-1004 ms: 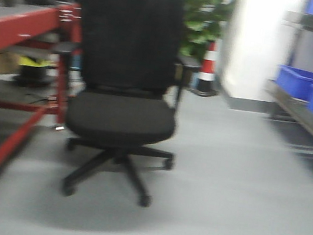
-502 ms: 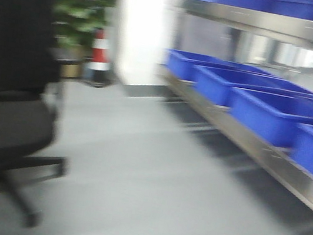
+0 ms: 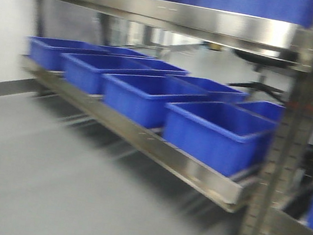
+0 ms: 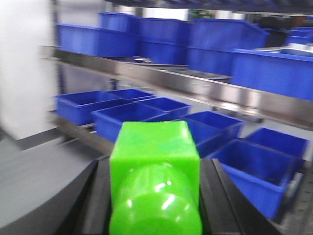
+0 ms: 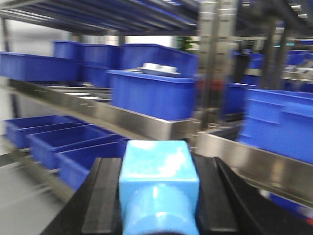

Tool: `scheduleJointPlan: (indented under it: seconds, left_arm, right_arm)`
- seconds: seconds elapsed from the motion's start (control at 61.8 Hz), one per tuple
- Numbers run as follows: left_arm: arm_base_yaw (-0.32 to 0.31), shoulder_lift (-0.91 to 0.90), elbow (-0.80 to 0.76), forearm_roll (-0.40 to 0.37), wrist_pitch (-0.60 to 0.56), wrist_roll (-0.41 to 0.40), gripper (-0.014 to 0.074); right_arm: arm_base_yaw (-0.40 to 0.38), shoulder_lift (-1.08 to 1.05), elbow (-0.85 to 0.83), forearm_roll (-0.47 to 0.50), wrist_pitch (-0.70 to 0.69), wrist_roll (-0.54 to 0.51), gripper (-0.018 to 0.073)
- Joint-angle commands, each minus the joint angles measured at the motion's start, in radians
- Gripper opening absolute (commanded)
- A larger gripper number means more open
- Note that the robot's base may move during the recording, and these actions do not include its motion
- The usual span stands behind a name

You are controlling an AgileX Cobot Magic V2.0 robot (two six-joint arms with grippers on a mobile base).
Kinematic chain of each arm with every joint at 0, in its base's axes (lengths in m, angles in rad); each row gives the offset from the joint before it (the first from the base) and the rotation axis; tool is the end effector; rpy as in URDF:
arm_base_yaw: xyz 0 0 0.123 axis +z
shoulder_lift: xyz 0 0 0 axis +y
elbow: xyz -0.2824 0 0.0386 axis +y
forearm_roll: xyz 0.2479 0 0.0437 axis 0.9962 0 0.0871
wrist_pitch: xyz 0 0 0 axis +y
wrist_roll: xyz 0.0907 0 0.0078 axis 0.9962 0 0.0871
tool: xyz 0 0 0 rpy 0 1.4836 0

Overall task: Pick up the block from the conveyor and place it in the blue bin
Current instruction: 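Drive the base to the shelf of blue bins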

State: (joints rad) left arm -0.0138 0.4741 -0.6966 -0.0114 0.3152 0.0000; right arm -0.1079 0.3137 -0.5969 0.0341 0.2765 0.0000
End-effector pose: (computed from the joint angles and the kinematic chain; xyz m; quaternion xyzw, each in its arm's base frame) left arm 0.0895 -0.0016 0.3830 0.0023 0.7090 -0.0099 0.7051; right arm 0.0595 -0.0056 0.3665 0.0439 0.6717 -0.0246 0.7392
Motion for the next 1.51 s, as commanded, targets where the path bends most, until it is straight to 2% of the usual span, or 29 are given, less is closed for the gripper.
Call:
scheduleJointPlan:
  seconds: [0.0, 1.489]
  left_arm:
    - [-0.007, -0.003, -0.001, -0.001, -0.019, -0.006, -0.0111]
    - [-0.007, -0.003, -0.001, -0.001, -0.019, -0.006, -0.0111]
  right_arm:
    - [0.002, -0.005, -0.008, -0.002, -0.014, -0.009, -0.0162]
    - [0.002, -0.005, -0.008, -0.002, -0.014, -0.009, -0.0162]
